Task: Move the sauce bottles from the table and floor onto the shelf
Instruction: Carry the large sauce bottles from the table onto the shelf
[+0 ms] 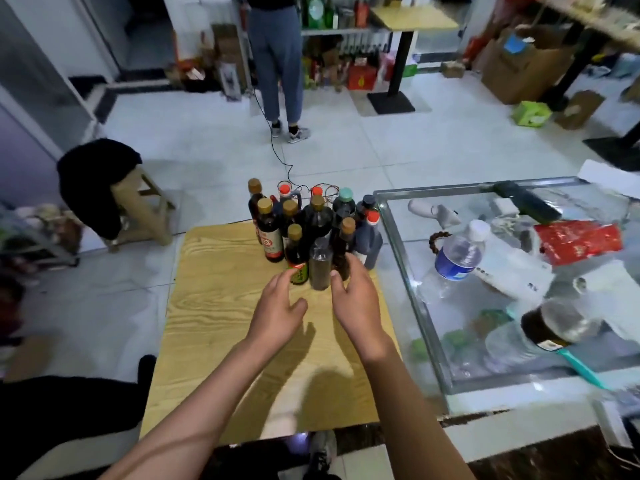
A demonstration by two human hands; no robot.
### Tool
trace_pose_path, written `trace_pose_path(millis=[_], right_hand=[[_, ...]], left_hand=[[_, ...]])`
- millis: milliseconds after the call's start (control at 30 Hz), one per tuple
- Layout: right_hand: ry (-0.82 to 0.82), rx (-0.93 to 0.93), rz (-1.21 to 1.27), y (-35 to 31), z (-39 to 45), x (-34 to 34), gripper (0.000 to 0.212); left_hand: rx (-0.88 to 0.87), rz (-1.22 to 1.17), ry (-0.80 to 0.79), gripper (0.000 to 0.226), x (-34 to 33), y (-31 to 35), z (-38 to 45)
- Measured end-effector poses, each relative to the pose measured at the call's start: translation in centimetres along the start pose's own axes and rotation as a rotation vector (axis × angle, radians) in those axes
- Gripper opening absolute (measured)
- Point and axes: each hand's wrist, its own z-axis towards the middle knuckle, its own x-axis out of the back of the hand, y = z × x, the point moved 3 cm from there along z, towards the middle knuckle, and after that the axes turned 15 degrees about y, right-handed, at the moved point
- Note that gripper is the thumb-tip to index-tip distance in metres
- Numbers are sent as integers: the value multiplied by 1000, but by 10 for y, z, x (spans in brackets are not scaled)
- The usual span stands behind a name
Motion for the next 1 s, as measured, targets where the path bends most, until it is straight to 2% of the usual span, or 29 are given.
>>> trace_pose_path(millis=[167, 367, 467, 600, 833, 1000], right_hand=[[-104, -16, -15, 8, 45, -31, 47], [-184, 151, -283, 3, 78, -71, 44], [-214, 201, -392, 6, 82, -85, 47], [-291, 192, -457, 7, 93, -96, 47], [-267, 145, -499, -4, 94, -102, 37], [-211, 119, -621, -5, 88, -103, 45]], left_hand=[[18, 4, 3, 56, -21, -10, 32], [228, -132, 78, 53, -45, -42, 90], [246, -204, 58, 52, -56, -61, 107], [245, -169, 26, 54, -68, -74, 126], [168, -126, -61, 67, -81, -89, 138], [198, -192, 9, 54, -87, -94, 140]])
